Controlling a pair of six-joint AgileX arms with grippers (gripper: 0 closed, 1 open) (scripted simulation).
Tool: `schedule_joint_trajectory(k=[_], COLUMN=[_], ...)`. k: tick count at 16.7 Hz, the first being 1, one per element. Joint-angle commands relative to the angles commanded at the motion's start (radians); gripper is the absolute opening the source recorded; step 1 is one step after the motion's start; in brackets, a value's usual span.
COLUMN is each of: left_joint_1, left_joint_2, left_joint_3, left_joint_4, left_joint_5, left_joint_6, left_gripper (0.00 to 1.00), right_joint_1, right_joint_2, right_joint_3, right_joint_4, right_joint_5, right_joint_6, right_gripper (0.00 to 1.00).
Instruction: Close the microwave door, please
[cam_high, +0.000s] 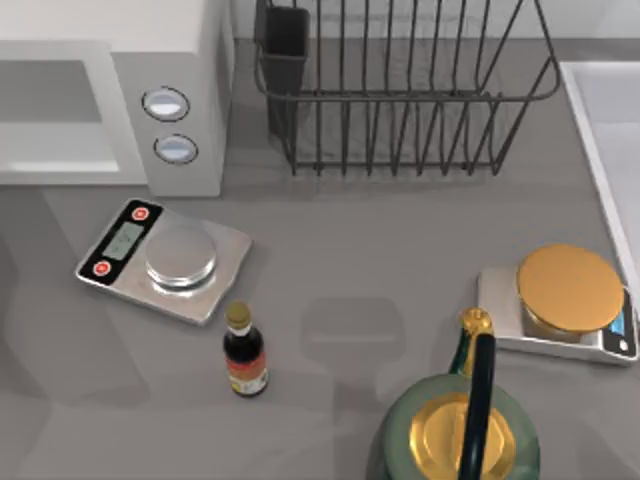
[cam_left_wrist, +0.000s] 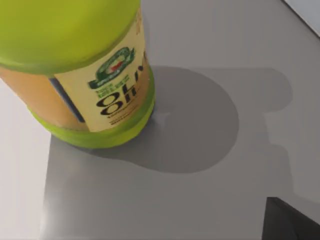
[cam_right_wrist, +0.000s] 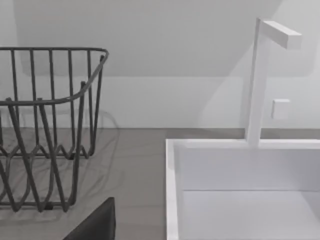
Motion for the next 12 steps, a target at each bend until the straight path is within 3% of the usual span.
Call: schedule_joint_trajectory(k=[5,12], left_joint_1=[-0.034,-0.290], left_joint_2=[-0.037,-0.301], left_joint_3=[-0.039,-0.272], left_joint_4=[0.014,0.100], left_joint_5=[-0.022,-0.168], left_joint_6=[-0.039,-0.278], left_gripper=[0.00,0.00], right_joint_1=[0.000,0.000], right_joint_2=[0.000,0.000], right_joint_3=[0.000,0.000], right_joint_4=[0.000,0.000], right_joint_5=[0.000,0.000], right_joint_6=[0.000,0.000], right_gripper=[1.00,1.00])
